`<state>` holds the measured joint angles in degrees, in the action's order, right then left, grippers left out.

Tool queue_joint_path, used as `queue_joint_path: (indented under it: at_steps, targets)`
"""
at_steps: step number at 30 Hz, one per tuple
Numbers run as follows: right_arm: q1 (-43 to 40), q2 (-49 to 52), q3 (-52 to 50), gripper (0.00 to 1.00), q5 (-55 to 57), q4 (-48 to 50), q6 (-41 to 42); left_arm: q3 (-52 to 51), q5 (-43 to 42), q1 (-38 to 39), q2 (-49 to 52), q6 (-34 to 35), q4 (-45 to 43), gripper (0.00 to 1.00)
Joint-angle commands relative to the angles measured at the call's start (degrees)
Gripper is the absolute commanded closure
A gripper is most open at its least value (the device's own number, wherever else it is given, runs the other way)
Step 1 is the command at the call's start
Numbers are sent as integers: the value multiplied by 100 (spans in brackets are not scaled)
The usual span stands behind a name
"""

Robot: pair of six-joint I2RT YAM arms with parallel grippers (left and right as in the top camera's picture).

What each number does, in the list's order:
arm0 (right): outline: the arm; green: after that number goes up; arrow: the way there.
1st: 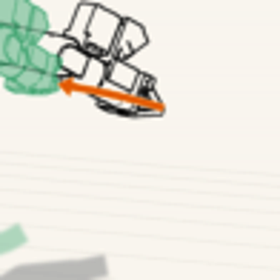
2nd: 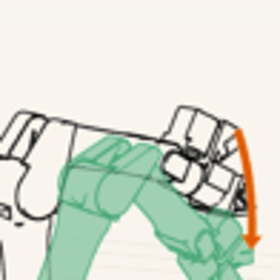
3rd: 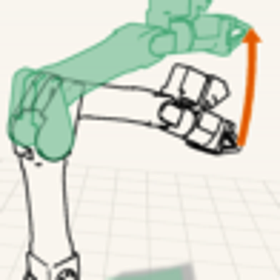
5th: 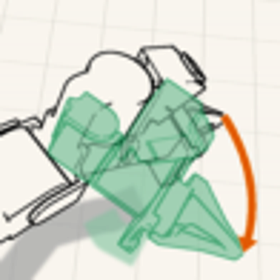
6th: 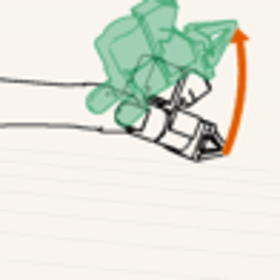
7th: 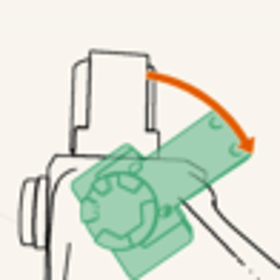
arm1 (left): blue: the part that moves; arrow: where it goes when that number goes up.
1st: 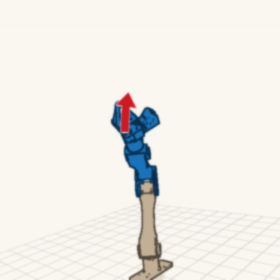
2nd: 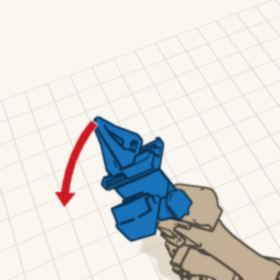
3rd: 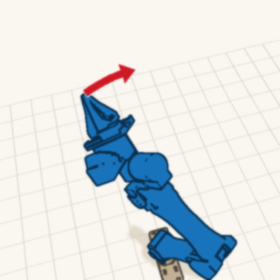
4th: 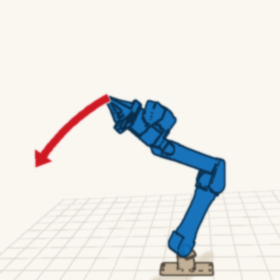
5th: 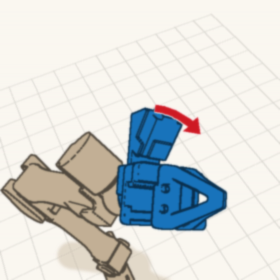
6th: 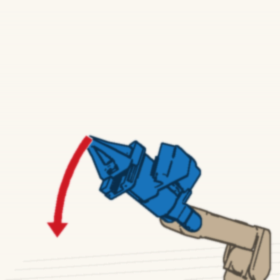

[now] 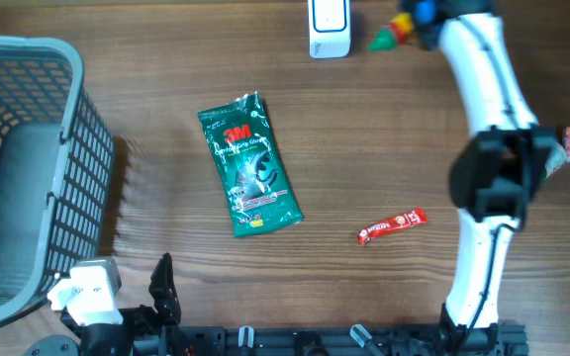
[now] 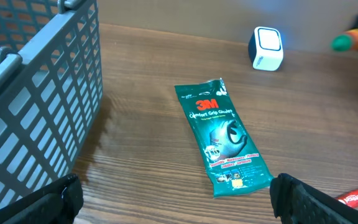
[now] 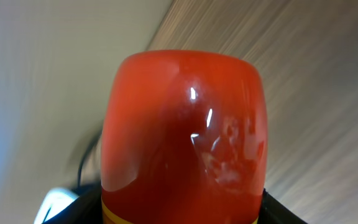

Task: Scan the item barcode
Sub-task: 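Carry sriracha bottle to right table edge and release it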

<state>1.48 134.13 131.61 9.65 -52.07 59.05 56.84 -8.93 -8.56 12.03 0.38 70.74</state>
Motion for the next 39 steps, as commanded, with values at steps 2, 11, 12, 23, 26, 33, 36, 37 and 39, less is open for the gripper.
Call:
queue_joint_path:
  at_steps: [2, 11, 12, 23, 26, 33, 36, 37, 39]
  targets:
    - [-1147, -271, 37, 66, 407, -525, -44, 4, -68, -31, -35, 76, -20, 0]
    - [-2730, 551, -468, 65, 455, -323, -374, 4, -68, -31, -35, 76, -20, 0]
    - [-2802, 619, -468, 64, 455, -341, -374, 4, -66, -31, -35, 76, -20, 0]
    - [-3303, 625, -201, 1, 940, -1172, -1071, 4, -68, -31, -35, 76, -20, 0]
    - [-3311, 264, 190, 0, 942, -1727, -1110, 4, -68, -31, -35, 76, -20, 0]
    - [-3198, -1679, 229, 1, -1176, -2520, -374, 4, -66, -31, -35, 76, -20, 0]
    - [-2914, -2352, 229, 1, -1493, -3051, -286, 4, -66, -31, -35, 76, -20, 0]
    - [-2756, -2597, 229, 1, -1488, -3220, -247, 4, -66, -31, -35, 76, -20, 0]
    - [-2422, -3027, 227, 1, -1486, -3523, -208, 4, -66, -31, -35, 74, -20, 0]
